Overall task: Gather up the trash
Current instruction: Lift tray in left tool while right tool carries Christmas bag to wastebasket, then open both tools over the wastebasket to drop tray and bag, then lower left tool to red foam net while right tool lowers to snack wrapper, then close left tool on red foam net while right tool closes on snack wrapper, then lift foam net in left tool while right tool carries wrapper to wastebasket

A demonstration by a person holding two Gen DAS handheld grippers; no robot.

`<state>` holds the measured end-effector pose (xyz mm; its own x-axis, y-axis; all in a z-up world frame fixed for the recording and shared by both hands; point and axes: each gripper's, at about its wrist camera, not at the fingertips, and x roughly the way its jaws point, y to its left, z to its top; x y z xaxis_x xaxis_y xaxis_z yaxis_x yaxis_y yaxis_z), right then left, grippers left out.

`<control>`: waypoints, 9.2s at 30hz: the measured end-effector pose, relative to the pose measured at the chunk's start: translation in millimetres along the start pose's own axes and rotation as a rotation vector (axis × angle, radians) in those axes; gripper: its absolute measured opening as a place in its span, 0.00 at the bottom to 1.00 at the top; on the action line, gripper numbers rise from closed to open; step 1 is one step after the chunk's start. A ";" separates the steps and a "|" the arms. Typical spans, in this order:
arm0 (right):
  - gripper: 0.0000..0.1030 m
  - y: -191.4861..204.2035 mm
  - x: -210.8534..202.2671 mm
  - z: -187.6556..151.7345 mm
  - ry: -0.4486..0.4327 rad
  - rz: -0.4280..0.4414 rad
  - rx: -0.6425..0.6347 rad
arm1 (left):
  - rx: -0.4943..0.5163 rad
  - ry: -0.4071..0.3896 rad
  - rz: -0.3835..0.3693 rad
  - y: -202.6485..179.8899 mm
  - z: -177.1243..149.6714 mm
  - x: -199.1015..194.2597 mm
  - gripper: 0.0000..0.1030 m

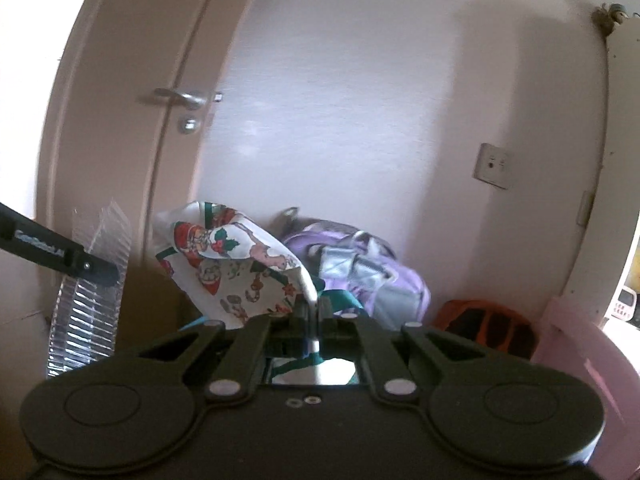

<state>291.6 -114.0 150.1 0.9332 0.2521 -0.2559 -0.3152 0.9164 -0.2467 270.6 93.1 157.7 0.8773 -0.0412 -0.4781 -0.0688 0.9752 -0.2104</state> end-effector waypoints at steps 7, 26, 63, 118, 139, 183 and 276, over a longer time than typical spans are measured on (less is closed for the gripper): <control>0.03 -15.1 43.3 -2.5 0.065 -0.019 0.034 | 0.038 -0.015 -0.006 -35.8 21.2 40.2 0.35; 0.08 6.0 119.4 -57.2 0.270 0.121 0.011 | 0.024 0.161 -0.005 -51.2 -8.7 170.1 0.37; 0.55 -0.8 80.5 -62.8 0.260 0.200 0.057 | 0.010 0.224 -0.023 -36.4 -40.3 142.3 0.79; 0.63 200.0 134.5 -382.1 0.853 0.481 0.159 | 0.318 0.809 -0.014 201.7 -390.2 232.9 0.96; 0.63 270.9 262.1 -534.0 0.993 0.290 0.130 | 0.393 1.164 -0.115 244.3 -598.9 311.2 0.96; 0.31 299.8 312.5 -605.5 1.068 0.255 0.169 | 0.396 1.144 -0.111 240.2 -653.3 300.0 0.20; 0.29 -22.6 93.8 -53.1 0.267 0.137 0.126 | 0.228 0.241 -0.001 -67.8 -18.2 148.4 0.19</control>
<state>377.1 -127.6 82.1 0.8003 0.3006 -0.5188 -0.3954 0.9150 -0.0799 396.8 16.9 85.5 0.7381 -0.0659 -0.6714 0.0641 0.9976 -0.0274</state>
